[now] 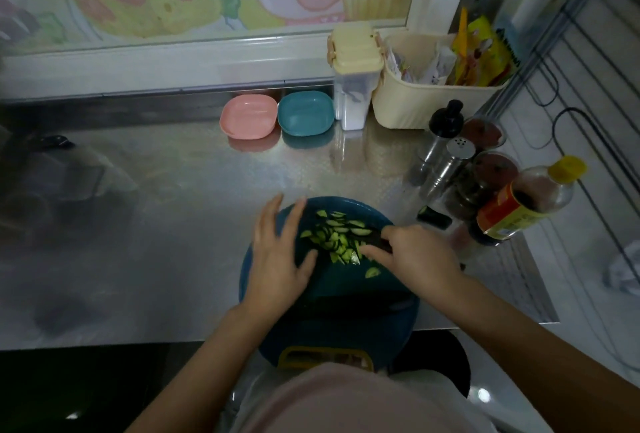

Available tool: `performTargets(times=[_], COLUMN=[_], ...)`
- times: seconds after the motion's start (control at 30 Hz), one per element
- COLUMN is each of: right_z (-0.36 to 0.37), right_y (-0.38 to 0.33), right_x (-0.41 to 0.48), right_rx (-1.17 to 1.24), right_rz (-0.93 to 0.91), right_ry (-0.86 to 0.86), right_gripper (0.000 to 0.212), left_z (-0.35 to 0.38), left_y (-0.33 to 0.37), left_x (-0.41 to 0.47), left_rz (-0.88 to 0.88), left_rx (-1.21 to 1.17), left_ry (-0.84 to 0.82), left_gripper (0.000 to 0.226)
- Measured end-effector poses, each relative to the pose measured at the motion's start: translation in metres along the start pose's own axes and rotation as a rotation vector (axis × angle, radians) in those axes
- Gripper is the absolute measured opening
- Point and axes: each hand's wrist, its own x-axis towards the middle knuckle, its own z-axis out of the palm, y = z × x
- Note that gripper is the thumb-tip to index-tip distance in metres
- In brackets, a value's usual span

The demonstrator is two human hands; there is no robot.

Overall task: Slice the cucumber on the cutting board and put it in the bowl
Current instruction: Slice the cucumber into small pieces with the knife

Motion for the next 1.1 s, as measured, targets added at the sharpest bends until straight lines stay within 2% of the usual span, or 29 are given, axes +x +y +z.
performTargets(times=[0.13,0.2,0.27,0.57,0.87,1.1], right_z=[-0.009,-0.008,-0.003,0.004,-0.015,-0.038], right_y=[-0.005,-0.010,-0.014,-0.004,0.019,0.035], right_x=[-0.001,-0.004,-0.005,-0.010,-0.034,-0.048], right_rx=[-0.161,-0.198,-0.218,-0.197,-0.201,-0.115], right_rz=[-0.025,-0.012,-0.007,0.047,0.109,0.127], right_ry=[-0.041,-0.071,-0.065,-0.060,-0.113,-0.096], right_gripper=[0.044,0.044,0.047,0.045,0.050,0.040], left_z=[0.021,0.033,0.042,0.057,0.065,0.057], left_y=[0.023,0.029,0.029,-0.005,-0.017,-0.036], left_x=[0.011,0.017,0.021,0.045,0.056,0.056], left_rz=[0.231,0.278,0.325,0.371,0.377,0.304], left_rx=[0.243,0.306,0.338,0.465,0.438,0.388], left_ry=[-0.280,-0.401,-0.455,-0.502,-0.497,-0.495], left_gripper=[0.114,0.117,0.116,0.107,0.097,0.105])
